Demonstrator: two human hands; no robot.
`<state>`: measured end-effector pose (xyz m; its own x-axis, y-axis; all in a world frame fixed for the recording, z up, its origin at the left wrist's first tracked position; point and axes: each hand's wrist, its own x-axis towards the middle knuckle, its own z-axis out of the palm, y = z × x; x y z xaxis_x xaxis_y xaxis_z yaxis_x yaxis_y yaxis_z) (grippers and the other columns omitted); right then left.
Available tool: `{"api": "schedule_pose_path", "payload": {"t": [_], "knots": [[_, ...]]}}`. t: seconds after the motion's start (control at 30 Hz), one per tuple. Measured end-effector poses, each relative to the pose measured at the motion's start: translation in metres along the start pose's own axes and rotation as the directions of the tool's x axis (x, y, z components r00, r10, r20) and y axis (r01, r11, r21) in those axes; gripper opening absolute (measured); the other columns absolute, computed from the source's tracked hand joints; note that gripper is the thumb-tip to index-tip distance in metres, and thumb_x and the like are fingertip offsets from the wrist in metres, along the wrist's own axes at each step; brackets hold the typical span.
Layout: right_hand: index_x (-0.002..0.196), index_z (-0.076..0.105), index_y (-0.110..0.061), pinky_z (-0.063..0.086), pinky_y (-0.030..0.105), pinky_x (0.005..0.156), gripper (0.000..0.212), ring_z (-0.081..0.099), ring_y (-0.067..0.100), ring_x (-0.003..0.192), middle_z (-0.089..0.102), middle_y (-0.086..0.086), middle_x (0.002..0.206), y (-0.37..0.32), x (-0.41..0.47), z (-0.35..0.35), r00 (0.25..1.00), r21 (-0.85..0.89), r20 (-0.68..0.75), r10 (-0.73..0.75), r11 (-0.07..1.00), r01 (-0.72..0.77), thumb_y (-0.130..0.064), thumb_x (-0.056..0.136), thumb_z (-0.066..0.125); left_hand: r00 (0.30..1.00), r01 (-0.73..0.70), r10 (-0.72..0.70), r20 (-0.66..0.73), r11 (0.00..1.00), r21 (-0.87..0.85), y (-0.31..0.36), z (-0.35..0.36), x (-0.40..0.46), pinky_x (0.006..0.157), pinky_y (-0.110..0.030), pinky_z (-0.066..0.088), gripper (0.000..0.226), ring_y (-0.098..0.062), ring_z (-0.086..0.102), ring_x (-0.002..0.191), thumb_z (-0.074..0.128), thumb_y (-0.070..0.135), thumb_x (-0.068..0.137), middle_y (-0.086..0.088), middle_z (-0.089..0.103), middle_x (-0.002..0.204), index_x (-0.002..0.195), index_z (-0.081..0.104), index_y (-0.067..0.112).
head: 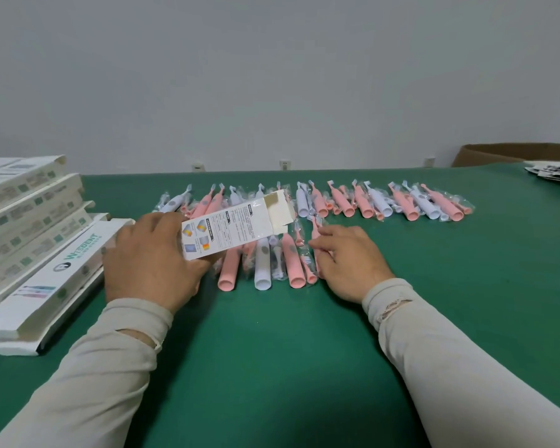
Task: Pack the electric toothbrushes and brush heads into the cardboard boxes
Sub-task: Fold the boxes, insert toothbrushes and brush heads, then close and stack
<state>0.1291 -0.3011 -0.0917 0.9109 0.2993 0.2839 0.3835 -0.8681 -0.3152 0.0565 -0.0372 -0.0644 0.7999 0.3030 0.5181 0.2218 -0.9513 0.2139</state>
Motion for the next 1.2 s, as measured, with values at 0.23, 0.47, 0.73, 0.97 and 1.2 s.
{"api": "schedule_pose_path", "payload": {"t": [0.23, 0.47, 0.73, 0.97, 1.2], "knots": [[0.071, 0.062, -0.016, 0.042, 0.031, 0.064, 0.029, 0.058, 0.030, 0.078, 0.057, 0.000, 0.071, -0.001, -0.009, -0.019, 0.961, -0.116, 0.056, 0.270, 0.958, -0.262, -0.031, 0.093, 0.049, 1.000, -0.021, 0.021, 0.009, 1.000, 0.006, 0.001, 0.001, -0.002, 0.082, -0.049, 0.050, 0.060, -0.039, 0.054, 0.107, 0.069, 0.058, 0.075, -0.009, 0.060, 0.124, 0.122, 0.058, 0.022], [0.110, 0.064, -0.022, 0.045, 0.032, 0.070, 0.029, 0.060, 0.026, 0.093, 0.068, 0.000, 0.098, -0.003, -0.013, -0.028, 0.929, -0.105, -0.110, 0.353, 0.926, -0.363, -0.041, 0.094, 0.048, 0.999, -0.049, 0.049, -0.005, 0.999, -0.009, 0.005, 0.004, -0.002, 0.077, -0.047, 0.049, 0.058, -0.038, 0.055, 0.100, 0.070, 0.059, 0.073, -0.010, 0.063, 0.114, 0.113, 0.061, 0.018], [0.106, 0.059, -0.020, 0.040, 0.031, 0.062, 0.016, 0.052, 0.025, 0.080, 0.046, -0.003, 0.072, -0.012, 0.001, -0.014, 0.920, -0.227, -0.043, 0.390, 0.893, -0.389, -0.030, 0.094, 0.056, 0.996, -0.090, 0.090, -0.007, 0.996, 0.018, 0.004, 0.007, -0.004, 0.080, -0.045, 0.044, 0.050, -0.038, 0.056, 0.102, 0.075, 0.045, 0.072, -0.009, 0.064, 0.116, 0.113, 0.063, 0.020], [0.101, 0.066, -0.014, 0.046, 0.020, 0.056, 0.014, 0.062, 0.011, 0.070, 0.070, -0.003, 0.083, -0.008, -0.016, -0.042, 0.900, 0.899, -0.177, 0.399, 0.437, -0.017, -0.026, 0.094, 0.068, 0.996, -0.087, 0.086, 0.025, 0.995, 0.053, 0.006, 0.005, -0.005, 0.083, -0.044, 0.044, 0.054, -0.034, 0.053, 0.106, 0.075, 0.045, 0.074, -0.005, 0.062, 0.122, 0.123, 0.061, 0.027], [0.113, 0.060, 0.002, 0.048, 0.020, 0.048, 0.020, 0.068, 0.014, 0.068, 0.077, 0.013, 0.096, -0.025, -0.022, -0.042, 0.952, 0.994, -0.101, 0.288, 0.060, 0.087, -0.001, 0.094, 0.060, 0.990, -0.045, 0.044, 0.132, 0.999, 0.004, 0.005, 0.005, -0.004, 0.084, -0.043, 0.046, 0.054, -0.030, 0.047, 0.109, 0.068, 0.049, 0.080, -0.004, 0.057, 0.122, 0.129, 0.052, 0.031]]}}
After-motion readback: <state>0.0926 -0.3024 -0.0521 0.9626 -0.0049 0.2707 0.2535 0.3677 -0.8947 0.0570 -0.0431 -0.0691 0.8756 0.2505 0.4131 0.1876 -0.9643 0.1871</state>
